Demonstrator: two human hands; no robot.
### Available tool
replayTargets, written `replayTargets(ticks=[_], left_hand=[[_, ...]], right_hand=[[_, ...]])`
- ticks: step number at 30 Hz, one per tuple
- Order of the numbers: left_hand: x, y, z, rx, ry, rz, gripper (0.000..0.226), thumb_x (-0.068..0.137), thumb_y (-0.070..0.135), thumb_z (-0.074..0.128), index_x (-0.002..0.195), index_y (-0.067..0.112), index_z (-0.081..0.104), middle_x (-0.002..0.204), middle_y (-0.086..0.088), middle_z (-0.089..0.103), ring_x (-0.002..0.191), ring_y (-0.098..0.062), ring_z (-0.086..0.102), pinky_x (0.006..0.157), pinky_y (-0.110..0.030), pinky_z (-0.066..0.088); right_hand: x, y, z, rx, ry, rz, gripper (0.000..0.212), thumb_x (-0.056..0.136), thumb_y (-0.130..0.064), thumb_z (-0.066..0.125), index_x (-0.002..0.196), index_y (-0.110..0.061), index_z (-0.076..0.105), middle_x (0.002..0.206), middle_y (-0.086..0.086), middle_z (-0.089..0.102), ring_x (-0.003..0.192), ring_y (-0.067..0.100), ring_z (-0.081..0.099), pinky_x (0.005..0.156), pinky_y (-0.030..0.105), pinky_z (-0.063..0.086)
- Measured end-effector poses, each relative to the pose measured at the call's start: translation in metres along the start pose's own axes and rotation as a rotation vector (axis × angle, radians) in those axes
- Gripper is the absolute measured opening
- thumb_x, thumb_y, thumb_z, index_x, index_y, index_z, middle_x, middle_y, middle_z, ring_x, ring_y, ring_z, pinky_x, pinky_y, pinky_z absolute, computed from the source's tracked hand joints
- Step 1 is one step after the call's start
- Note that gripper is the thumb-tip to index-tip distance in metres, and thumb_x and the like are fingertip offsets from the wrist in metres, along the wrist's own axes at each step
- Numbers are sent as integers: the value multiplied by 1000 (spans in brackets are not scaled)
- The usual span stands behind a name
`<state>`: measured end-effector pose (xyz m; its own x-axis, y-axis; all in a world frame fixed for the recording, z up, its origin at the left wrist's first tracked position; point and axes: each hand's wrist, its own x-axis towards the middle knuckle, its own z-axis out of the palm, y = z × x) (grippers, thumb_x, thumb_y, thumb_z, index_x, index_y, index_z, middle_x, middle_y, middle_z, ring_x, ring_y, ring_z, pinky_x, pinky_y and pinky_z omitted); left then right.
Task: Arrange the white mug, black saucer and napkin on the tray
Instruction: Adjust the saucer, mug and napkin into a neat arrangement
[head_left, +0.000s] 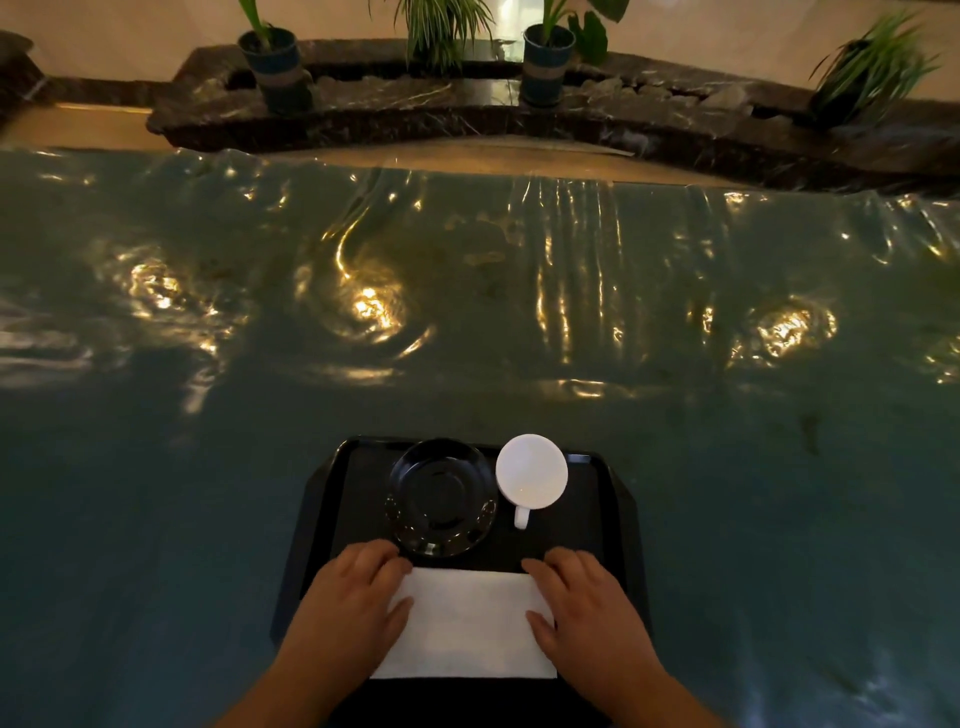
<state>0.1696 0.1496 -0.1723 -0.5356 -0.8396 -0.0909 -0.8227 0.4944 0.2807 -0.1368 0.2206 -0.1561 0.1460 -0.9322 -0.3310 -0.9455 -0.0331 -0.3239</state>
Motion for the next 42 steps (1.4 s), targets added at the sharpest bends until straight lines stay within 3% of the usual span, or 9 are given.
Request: replayTargets(ticks=[3, 6, 11, 14, 22, 30, 34, 37, 42], left_hand=[[-10, 1, 12, 24, -12, 175, 30, 84, 48, 60, 100, 28, 76, 118, -1, 73, 105, -22, 67, 85, -38, 62], [-15, -1, 18, 38, -75, 179, 37, 81, 54, 58, 102, 32, 78, 122, 2, 74, 113, -18, 59, 89, -34, 60], [-14, -5, 17, 47, -170, 134, 38, 84, 55, 56, 107, 31, 76, 127, 2, 73, 115, -22, 69, 105, -38, 47], [-8, -4, 11, 74, -195, 104, 38, 82, 54, 55, 105, 32, 77, 124, 3, 74, 113, -23, 70, 104, -39, 36], [2, -8, 2, 152, -299, 65, 42, 86, 53, 51, 109, 31, 78, 123, 0, 75, 115, -25, 71, 106, -41, 33], [4, -9, -6, 160, -200, 84, 42, 87, 51, 52, 105, 25, 79, 116, -2, 76, 105, -25, 71, 96, -38, 37], [-9, -18, 2, 114, -213, 114, 40, 88, 53, 56, 107, 25, 78, 126, -4, 73, 112, -28, 71, 104, -42, 38], [-10, -22, 7, 116, -229, 104, 43, 96, 54, 48, 112, 27, 78, 132, -4, 71, 119, -27, 69, 107, -44, 36], [-6, -23, 6, 107, -223, 89, 45, 90, 54, 51, 115, 27, 77, 135, -3, 70, 123, -26, 67, 110, -42, 32]], right_hand=[[-8, -4, 12, -86, -49, -170, 56, 84, -57, 53, 135, -35, 56, 131, -3, 66, 115, 19, 67, 92, 35, 59], [-11, -4, 20, -127, -140, -222, 56, 82, -61, 49, 133, -41, 57, 134, -4, 68, 117, 18, 69, 94, 33, 56], [-7, -7, 20, -142, -185, -174, 54, 82, -59, 49, 131, -41, 65, 136, -3, 67, 121, 20, 67, 98, 34, 53], [-4, -8, 20, -133, -171, -160, 54, 82, -56, 52, 133, -39, 61, 139, -2, 64, 125, 22, 65, 99, 36, 53], [10, -12, 15, -120, -141, -133, 56, 81, -54, 56, 135, -38, 58, 142, -1, 61, 127, 24, 62, 100, 38, 53], [19, -17, 14, -121, -71, -169, 57, 84, -51, 57, 139, -36, 55, 144, 1, 60, 129, 26, 60, 104, 41, 52], [12, -19, 18, -149, -94, -223, 56, 84, -56, 57, 138, -39, 56, 146, 0, 59, 130, 24, 60, 104, 39, 47], [11, -19, 23, -150, -136, -222, 56, 84, -57, 57, 137, -39, 58, 147, 2, 59, 130, 26, 61, 102, 41, 50], [14, -19, 23, -161, -97, -220, 55, 81, -59, 57, 133, -40, 60, 145, 1, 61, 128, 25, 62, 99, 39, 52]])
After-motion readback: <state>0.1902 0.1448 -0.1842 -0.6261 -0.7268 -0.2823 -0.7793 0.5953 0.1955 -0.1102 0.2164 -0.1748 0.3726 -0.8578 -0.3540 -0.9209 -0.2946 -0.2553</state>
